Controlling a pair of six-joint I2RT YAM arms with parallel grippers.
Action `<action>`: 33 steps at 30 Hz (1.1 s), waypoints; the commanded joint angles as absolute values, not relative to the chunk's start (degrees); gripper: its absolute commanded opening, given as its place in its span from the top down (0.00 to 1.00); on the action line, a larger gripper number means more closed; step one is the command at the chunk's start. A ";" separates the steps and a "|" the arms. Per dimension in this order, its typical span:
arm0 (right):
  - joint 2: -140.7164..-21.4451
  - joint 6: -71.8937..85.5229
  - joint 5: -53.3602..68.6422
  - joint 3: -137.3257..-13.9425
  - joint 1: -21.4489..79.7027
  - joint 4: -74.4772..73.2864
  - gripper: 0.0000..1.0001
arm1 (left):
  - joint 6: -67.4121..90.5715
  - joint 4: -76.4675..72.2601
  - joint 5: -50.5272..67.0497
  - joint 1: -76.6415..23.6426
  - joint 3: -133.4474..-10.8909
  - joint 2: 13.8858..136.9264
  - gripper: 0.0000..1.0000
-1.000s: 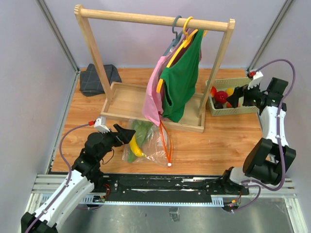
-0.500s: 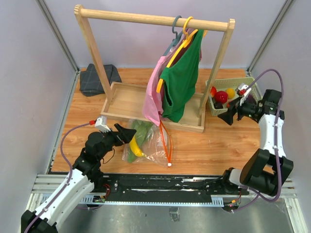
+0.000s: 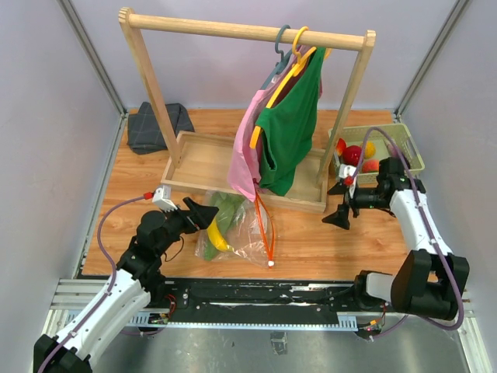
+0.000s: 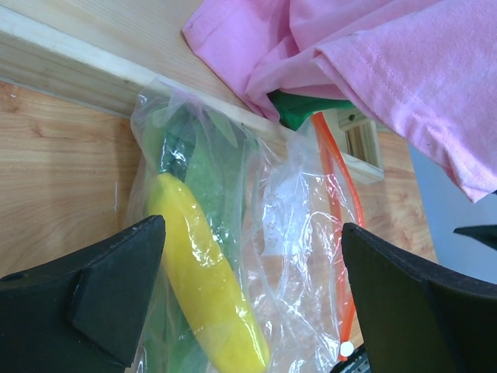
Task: Open the zip-top bag and remove the fake food
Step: Pick up the fake fruit from the zipper food storage bag.
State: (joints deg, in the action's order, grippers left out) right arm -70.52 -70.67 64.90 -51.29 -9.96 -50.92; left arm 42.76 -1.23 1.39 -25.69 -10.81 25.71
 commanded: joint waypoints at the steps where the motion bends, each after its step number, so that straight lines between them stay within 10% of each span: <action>1: -68.96 -75.38 63.66 -49.40 -3.73 -52.23 0.01 | 43.10 -2.86 1.88 -25.76 -10.28 25.10 0.02; 33: -78.82 -74.25 52.67 -48.26 26.50 -34.24 0.02 | 44.64 -5.33 2.05 -25.75 -9.84 27.80 0.03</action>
